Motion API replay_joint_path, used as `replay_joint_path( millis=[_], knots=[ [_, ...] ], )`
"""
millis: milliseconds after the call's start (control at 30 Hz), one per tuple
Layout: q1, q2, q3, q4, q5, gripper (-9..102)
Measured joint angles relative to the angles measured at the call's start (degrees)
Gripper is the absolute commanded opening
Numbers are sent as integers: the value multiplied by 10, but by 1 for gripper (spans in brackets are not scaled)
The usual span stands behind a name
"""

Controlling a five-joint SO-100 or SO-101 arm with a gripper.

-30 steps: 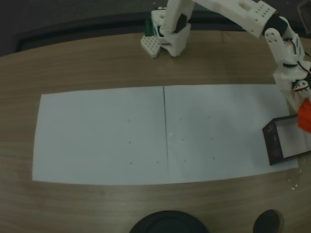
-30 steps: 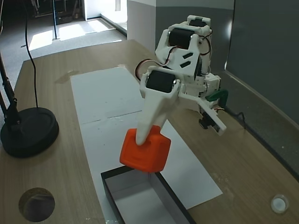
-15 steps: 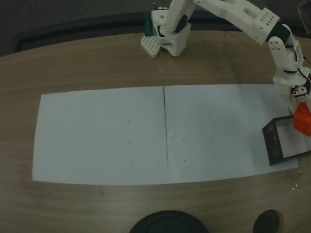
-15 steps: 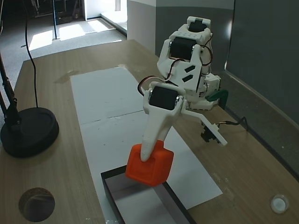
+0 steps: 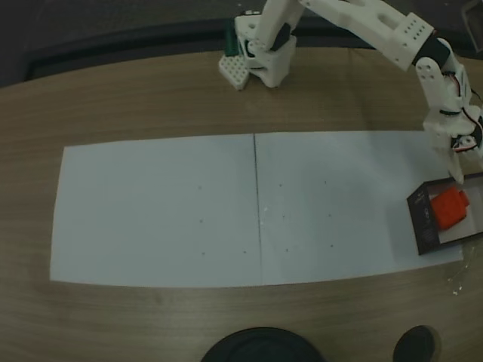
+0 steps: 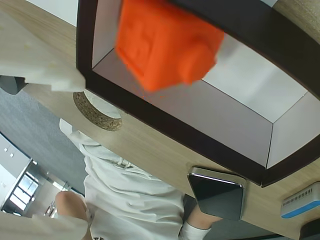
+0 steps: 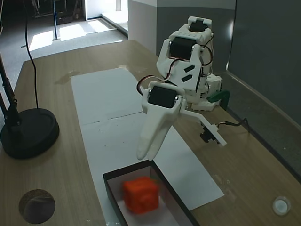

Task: Grab a orange square and put it in the box.

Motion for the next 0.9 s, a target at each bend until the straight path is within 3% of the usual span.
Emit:
replay_joint_path(
  millis=[133, 267, 400, 533, 900],
  knots=[
    [1, 0, -1, 9, 0, 21],
    [29, 0, -18, 56, -24, 0],
    [102, 0, -76, 139, -63, 0],
    [175, 33, -126, 256, -8, 0],
    [338, 404, -173, 483, 18, 0]
  ],
)
